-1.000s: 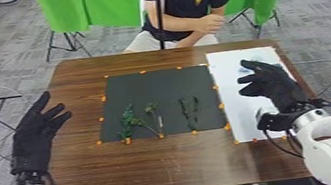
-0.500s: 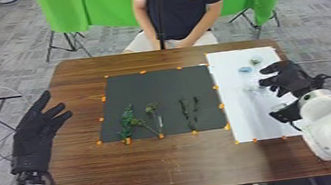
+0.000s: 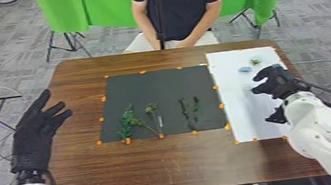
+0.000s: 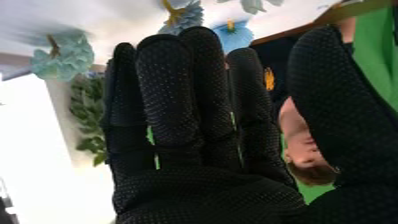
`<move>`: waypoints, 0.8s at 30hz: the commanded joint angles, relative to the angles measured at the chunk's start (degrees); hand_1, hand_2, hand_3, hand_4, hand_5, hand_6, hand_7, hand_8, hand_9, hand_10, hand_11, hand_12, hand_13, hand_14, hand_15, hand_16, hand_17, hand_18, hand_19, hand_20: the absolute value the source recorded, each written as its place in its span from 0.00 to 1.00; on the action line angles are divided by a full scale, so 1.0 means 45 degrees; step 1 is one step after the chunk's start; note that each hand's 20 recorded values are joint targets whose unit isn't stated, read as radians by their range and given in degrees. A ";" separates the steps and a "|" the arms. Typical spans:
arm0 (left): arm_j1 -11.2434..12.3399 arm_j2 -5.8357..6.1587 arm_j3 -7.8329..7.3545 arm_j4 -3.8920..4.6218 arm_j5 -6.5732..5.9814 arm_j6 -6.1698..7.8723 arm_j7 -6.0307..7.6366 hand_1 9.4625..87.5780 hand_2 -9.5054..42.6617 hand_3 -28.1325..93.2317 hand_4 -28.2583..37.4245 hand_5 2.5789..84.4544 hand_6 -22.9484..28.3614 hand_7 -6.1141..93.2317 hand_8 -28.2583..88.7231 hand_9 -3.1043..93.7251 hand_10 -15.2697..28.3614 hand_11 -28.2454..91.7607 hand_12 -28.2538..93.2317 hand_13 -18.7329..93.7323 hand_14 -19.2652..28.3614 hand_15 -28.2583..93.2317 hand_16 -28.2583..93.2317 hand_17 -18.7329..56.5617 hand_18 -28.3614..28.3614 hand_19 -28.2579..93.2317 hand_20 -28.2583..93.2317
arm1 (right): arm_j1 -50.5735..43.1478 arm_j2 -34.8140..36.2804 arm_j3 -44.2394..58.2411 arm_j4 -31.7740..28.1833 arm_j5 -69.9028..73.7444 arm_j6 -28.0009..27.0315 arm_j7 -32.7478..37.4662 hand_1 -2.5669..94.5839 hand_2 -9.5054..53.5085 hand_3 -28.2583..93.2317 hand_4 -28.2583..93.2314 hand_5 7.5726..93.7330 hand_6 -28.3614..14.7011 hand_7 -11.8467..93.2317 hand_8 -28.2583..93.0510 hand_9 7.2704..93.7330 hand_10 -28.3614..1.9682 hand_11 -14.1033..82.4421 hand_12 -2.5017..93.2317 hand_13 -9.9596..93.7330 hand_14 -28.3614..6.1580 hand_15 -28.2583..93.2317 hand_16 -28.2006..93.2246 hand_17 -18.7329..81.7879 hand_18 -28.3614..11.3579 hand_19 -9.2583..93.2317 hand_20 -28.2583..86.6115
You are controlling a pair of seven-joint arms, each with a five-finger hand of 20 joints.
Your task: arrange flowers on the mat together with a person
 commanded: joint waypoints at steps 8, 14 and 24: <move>-0.0135 -0.0151 0.0027 0.0075 -0.0016 -0.0112 -0.0222 0.16 0.27 0.88 0.00 0.40 0.52 0.19 0.16 0.43 0.76 0.42 0.32 0.43 0.98 0.63 0.17 0.13 0.92 0.62 0.36 | 0.1592 0.0208 -0.2285 0.1116 -0.1433 0.0303 0.0642 0.42 0.00 0.84 0.02 0.55 0.72 0.32 0.12 0.68 0.46 0.63 0.23 0.75 0.52 0.78 0.37 0.50 0.14 0.84 0.42; -0.0141 -0.0233 -0.0015 0.0066 0.0050 -0.0178 -0.0345 0.17 0.27 0.88 0.00 0.40 0.52 0.19 0.16 0.43 0.76 0.42 0.32 0.43 0.98 0.63 0.17 0.13 0.92 0.62 0.36 | 0.2199 0.0347 -0.3551 0.1628 -0.2240 0.1040 0.0891 0.52 0.00 0.79 0.00 0.67 0.75 0.32 0.18 0.77 0.60 0.54 0.30 0.81 0.61 0.74 0.39 0.53 0.18 0.83 0.42; -0.0078 -0.0228 -0.0086 0.0033 0.0025 -0.0169 -0.0336 0.17 0.27 0.88 0.00 0.40 0.52 0.18 0.16 0.43 0.76 0.42 0.32 0.43 0.98 0.63 0.17 0.13 0.92 0.62 0.36 | 0.2414 0.0451 -0.4015 0.1898 -0.3094 0.2348 0.1134 0.64 0.00 0.70 0.00 0.88 0.78 0.29 0.23 0.91 0.69 0.47 0.36 0.88 0.70 0.71 0.40 0.57 0.23 0.84 0.42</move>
